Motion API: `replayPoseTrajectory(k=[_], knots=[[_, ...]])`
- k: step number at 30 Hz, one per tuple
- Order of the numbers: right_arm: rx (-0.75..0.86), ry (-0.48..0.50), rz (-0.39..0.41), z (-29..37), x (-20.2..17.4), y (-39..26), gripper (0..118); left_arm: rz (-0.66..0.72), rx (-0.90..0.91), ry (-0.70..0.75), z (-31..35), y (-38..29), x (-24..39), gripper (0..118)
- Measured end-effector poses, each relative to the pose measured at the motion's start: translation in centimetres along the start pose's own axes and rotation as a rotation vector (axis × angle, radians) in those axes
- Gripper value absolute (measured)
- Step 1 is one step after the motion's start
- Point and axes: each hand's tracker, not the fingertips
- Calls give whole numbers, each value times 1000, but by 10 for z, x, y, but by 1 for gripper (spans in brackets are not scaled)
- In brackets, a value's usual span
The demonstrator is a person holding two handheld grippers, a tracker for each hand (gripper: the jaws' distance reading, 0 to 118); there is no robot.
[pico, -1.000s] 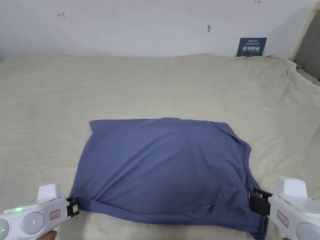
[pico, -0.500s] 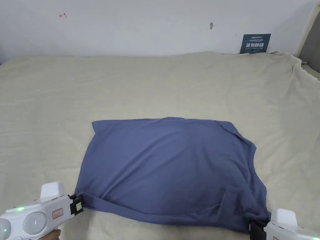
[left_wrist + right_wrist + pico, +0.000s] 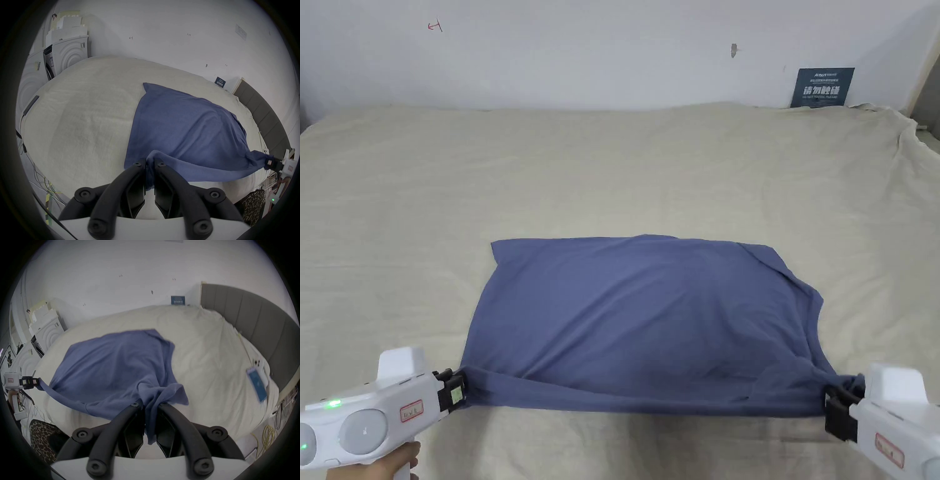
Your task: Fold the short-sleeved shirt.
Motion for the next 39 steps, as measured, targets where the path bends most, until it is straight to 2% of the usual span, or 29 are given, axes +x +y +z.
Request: replayPoseTrajectory(k=[9, 20, 28, 31, 32, 33, 35, 36, 37, 39], knots=[[22, -18, 51, -52, -10, 77, 9, -28, 38, 11, -30, 52, 8, 7], [-202, -56, -94, -156, 0, 106, 9, -78, -80, 70, -132, 93, 10, 7], [-286, -95, -120, -211, 6, 96, 9, -106, -147, 118, -178, 90, 20, 8], [-279, -99, -128, -207, 5, 92, 12, -103, -144, 135, -176, 85, 22, 11], [-273, -106, -121, -197, -1, 92, 15, -96, -139, 134, -172, 86, 23, 16], [-268, -115, -107, -192, -3, 94, 28, -80, -143, 129, -169, 88, 23, 25], [-231, -123, -60, -178, -5, 96, 59, -51, -128, 92, -155, 91, 23, 48], [-190, -123, -36, -170, -1, 98, 82, -38, -104, 91, -147, 92, 24, 67], [-153, -123, -20, -157, -2, 100, 93, -33, -68, 100, -136, 93, 27, 78], [-83, -102, -6, -131, -4, 105, 95, -33, 11, 98, -110, 96, 31, 95]])
